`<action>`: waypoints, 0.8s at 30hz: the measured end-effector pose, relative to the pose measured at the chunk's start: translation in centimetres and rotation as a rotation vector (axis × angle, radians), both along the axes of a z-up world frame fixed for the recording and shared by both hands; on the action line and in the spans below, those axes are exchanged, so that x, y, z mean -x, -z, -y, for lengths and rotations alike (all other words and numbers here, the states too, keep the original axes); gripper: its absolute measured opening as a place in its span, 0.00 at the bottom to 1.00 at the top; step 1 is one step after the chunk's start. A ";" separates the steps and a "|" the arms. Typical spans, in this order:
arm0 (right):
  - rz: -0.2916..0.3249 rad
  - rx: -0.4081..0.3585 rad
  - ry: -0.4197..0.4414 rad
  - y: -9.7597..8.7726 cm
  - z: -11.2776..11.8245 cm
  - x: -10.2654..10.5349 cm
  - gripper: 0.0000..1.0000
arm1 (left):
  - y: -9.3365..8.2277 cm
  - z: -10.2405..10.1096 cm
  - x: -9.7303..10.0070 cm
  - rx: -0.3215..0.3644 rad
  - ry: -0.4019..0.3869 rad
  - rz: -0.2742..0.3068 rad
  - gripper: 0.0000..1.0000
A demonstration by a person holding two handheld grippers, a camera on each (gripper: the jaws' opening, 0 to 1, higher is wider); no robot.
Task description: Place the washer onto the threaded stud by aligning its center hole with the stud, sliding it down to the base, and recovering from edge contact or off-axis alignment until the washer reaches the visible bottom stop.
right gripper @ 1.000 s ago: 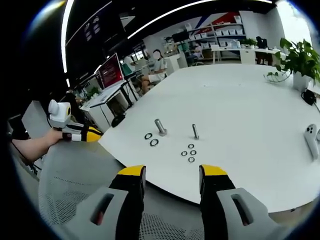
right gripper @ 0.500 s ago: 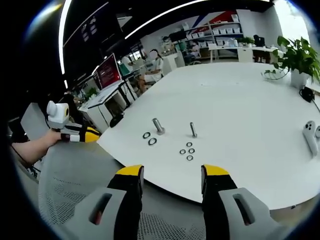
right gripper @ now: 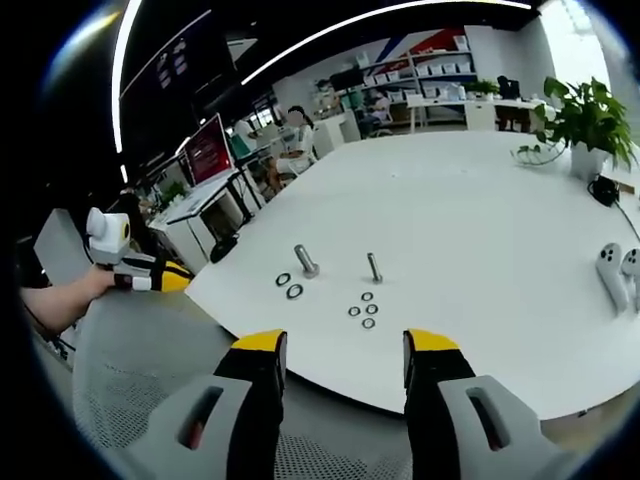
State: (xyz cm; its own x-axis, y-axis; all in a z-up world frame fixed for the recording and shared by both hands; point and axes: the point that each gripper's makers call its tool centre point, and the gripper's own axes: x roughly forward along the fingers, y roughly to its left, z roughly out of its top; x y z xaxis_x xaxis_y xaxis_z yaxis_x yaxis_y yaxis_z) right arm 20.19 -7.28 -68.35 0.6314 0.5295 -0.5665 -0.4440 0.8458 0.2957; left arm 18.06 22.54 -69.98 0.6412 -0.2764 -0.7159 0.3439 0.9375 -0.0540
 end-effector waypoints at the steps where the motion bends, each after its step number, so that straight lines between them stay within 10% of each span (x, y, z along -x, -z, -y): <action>1: 0.000 -0.002 0.000 0.0 0.0 0.0 0.49 | 0.1 0.0 0.0 -0.002 0.000 -0.003 0.13; 24: 0.034 -0.033 0.023 -0.7 0.2 -0.6 0.51 | 1.1 0.1 0.3 -0.001 0.028 -0.085 0.17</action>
